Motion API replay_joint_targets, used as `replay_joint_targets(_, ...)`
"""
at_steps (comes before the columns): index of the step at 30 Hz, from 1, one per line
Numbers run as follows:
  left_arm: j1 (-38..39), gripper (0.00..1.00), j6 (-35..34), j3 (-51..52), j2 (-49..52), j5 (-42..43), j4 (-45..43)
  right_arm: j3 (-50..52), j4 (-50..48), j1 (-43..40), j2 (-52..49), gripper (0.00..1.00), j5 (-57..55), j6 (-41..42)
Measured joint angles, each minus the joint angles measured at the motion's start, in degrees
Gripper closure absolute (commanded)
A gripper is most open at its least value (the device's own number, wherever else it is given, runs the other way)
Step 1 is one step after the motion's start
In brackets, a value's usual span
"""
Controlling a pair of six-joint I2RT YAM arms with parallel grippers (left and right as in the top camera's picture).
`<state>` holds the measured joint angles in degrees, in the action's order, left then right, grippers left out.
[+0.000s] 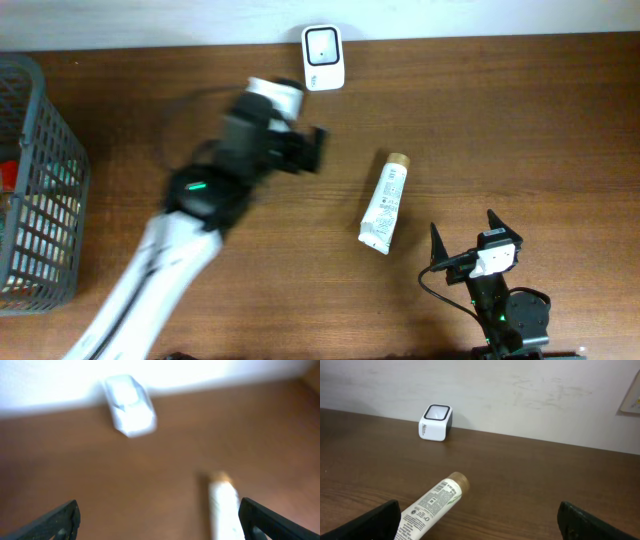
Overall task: Scan the item barcode
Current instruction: 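Carry the white tube out and set it on the table center, then grasp the white wet-wipe pack in the basket and place it beside the tube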
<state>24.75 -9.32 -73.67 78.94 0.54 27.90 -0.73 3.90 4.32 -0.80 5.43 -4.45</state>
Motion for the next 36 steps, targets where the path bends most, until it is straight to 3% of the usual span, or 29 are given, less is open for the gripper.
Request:
replay_joint_targets(6, -38.47, 0.01, 4.63, -5.27, -10.78, -3.89, 1.18, 0.00, 0.00, 0.00, 0.00, 0.02, 0.02, -0.02)
replay_joint_targets(9, -52.87, 0.01, 3.04, -5.53, -11.45, -4.33, 1.77, 0.00, 0.00, 0.00, 0.00, 0.01, 0.00, -0.02)
replay_joint_targets(12, -62.07, 0.00, 1.03, -5.55, -10.12, -4.26, 2.58, 0.00, 0.00, 0.00, 0.00, 0.01, 0.00, -0.02)
replay_joint_targets(18, -71.93, 0.04, -2.12, -6.05, 1.38, -4.04, 14.75, 0.00, 0.00, 0.00, 0.00, 0.02, 0.00, -0.04)
replay_joint_targets(25, -79.89, 0.04, -5.53, -6.14, 12.55, -4.22, 22.03, 0.00, 0.00, 0.00, 0.00, 0.01, 0.00, -0.02)
replay_joint_targets(31, -80.65, 0.01, -5.92, -6.12, 15.89, -6.40, 23.89, 0.00, 0.00, 0.00, 0.00, 0.01, 0.00, 0.00)
replay_joint_targets(36, -80.65, 0.04, -5.01, -2.49, 20.96, -6.73, 21.55, 0.00, 0.00, 0.00, 0.00, 0.01, 0.00, -0.02)
